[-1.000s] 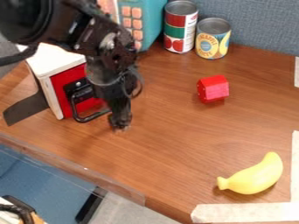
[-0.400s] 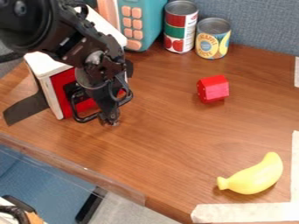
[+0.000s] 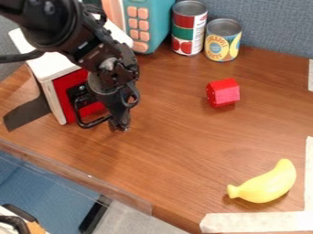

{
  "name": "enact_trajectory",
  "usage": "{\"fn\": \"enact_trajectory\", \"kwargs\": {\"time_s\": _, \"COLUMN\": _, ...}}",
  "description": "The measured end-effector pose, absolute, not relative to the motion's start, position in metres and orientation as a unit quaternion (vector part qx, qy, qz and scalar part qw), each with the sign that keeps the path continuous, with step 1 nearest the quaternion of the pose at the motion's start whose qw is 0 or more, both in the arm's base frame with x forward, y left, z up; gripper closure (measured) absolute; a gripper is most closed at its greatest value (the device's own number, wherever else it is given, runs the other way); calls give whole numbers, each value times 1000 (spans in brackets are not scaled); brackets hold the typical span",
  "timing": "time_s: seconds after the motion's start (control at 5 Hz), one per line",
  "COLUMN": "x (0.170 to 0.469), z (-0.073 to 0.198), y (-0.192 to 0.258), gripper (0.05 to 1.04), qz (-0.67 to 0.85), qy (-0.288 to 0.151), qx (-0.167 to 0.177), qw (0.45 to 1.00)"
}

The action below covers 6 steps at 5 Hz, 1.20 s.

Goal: Open the drawer

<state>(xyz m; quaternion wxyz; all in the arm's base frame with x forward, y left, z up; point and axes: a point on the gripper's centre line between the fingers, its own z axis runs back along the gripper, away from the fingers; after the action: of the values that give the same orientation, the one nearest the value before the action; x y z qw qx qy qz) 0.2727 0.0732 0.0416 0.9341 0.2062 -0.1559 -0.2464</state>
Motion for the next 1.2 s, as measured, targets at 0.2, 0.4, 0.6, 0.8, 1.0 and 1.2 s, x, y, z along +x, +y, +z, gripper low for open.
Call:
{"fn": "enact_trajectory", "kwargs": {"time_s": 0.2, "x": 276, "z": 37, "y": 73, "gripper": 142, "qz": -233, "qy": -152, "qx": 199, "qw": 940}}
{"fn": "enact_trajectory", "kwargs": {"time_s": 0.4, "x": 275, "z": 36, "y": 73, "gripper": 438, "qz": -223, "qy": -153, "qx": 191, "qw": 944}}
{"fn": "enact_trajectory", "kwargs": {"time_s": 0.6, "x": 270, "z": 35, "y": 70, "gripper": 745, "qz": -208, "qy": -145, "qx": 175, "qw": 951}}
{"fn": "enact_trajectory", "kwargs": {"time_s": 0.8, "x": 270, "z": 39, "y": 66, "gripper": 926, "qz": -213, "qy": -152, "qx": 173, "qw": 950}}
{"fn": "enact_trajectory", "kwargs": {"time_s": 1.0, "x": 268, "z": 40, "y": 62, "gripper": 964, "qz": -210, "qy": -152, "qx": 164, "qw": 952}}
{"fn": "enact_trajectory", "kwargs": {"time_s": 1.2, "x": 264, "z": 37, "y": 56, "gripper": 966, "qz": -207, "qy": -144, "qx": 143, "qw": 957}}
